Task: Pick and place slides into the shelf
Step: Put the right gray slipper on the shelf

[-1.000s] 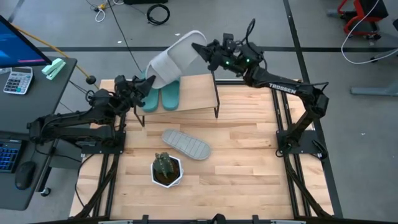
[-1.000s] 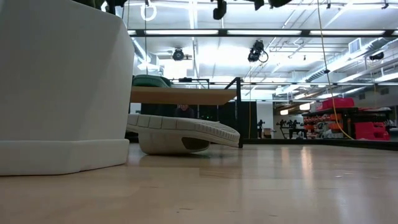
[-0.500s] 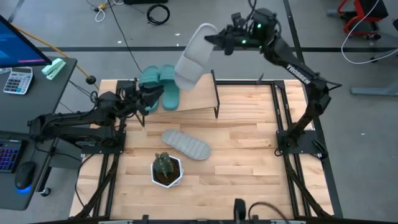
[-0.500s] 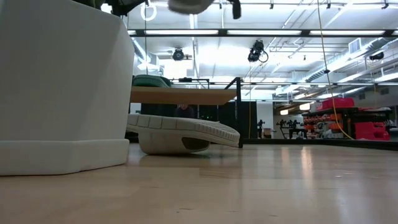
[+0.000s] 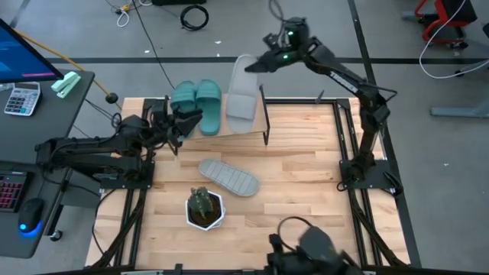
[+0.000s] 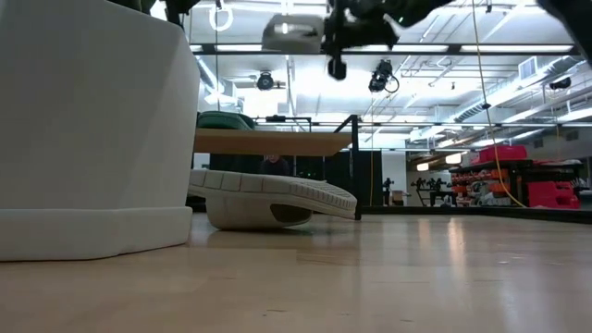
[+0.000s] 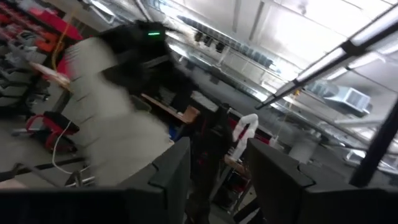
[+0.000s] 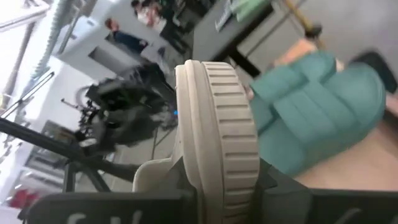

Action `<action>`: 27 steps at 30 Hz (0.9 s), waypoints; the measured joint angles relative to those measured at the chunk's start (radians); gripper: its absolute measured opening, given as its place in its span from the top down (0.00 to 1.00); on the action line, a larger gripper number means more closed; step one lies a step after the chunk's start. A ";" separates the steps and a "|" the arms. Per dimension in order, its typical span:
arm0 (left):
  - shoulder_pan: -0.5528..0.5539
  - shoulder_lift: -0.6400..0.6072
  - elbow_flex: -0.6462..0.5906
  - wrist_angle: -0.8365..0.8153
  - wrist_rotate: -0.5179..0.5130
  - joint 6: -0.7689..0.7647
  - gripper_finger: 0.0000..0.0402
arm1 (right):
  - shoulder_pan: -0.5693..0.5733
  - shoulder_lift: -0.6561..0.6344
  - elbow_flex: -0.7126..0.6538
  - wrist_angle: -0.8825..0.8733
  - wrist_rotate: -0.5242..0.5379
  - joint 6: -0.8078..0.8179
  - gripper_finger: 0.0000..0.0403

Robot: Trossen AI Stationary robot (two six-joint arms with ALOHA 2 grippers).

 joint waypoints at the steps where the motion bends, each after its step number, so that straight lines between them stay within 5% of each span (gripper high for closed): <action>1: -0.009 -0.001 0.000 0.004 0.000 0.010 0.60 | 0.000 0.019 0.000 -0.002 -0.011 0.001 0.85; 27: -0.025 -0.002 0.000 -0.006 -0.006 0.152 0.62 | 0.066 0.229 0.000 0.048 -0.034 0.055 0.85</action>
